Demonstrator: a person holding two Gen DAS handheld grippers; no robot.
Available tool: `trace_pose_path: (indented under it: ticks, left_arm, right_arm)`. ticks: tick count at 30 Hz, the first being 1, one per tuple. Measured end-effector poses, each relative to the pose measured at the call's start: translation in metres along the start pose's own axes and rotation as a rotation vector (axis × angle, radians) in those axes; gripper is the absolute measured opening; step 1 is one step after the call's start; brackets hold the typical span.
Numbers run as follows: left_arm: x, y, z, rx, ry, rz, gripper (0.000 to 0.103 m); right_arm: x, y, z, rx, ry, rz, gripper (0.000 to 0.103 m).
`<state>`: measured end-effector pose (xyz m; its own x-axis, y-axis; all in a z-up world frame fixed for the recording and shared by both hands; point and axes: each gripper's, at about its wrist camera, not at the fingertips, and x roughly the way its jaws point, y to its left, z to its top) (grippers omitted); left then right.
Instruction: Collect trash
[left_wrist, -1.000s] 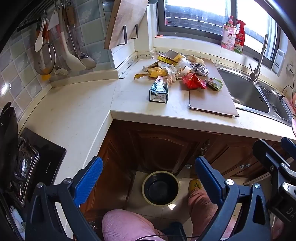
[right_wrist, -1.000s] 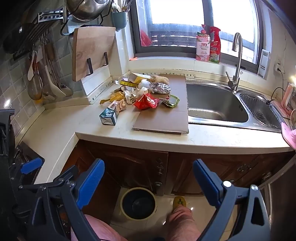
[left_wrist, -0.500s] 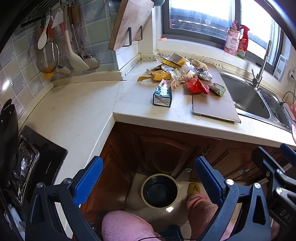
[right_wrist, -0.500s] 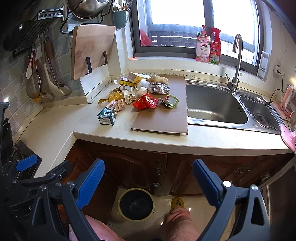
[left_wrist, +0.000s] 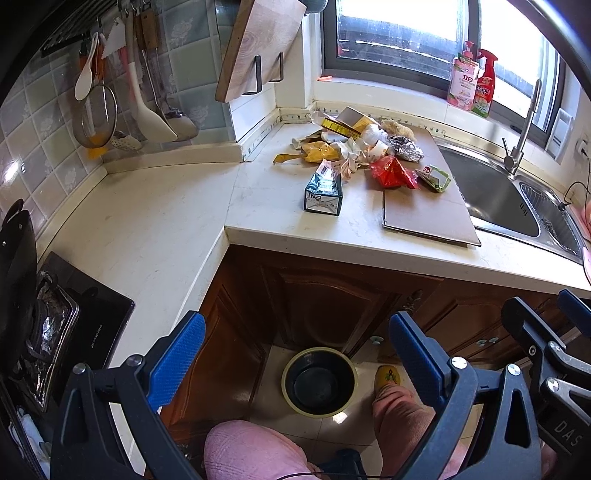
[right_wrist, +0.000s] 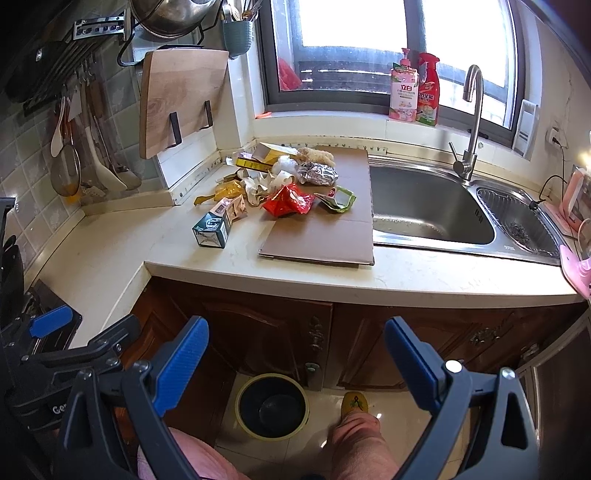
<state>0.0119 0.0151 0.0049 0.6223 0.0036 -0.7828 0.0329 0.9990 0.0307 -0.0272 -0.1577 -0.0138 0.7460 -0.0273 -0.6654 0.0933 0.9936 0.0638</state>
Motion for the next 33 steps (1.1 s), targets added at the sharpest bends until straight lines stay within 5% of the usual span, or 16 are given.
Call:
trace_pose_path:
  ticks: [33]
  left_arm:
    - [0.000, -0.010, 0.003, 0.019, -0.003, -0.001, 0.099]
  right_arm:
    - [0.001, -0.006, 0.000, 0.012, 0.005, 0.018, 0.097]
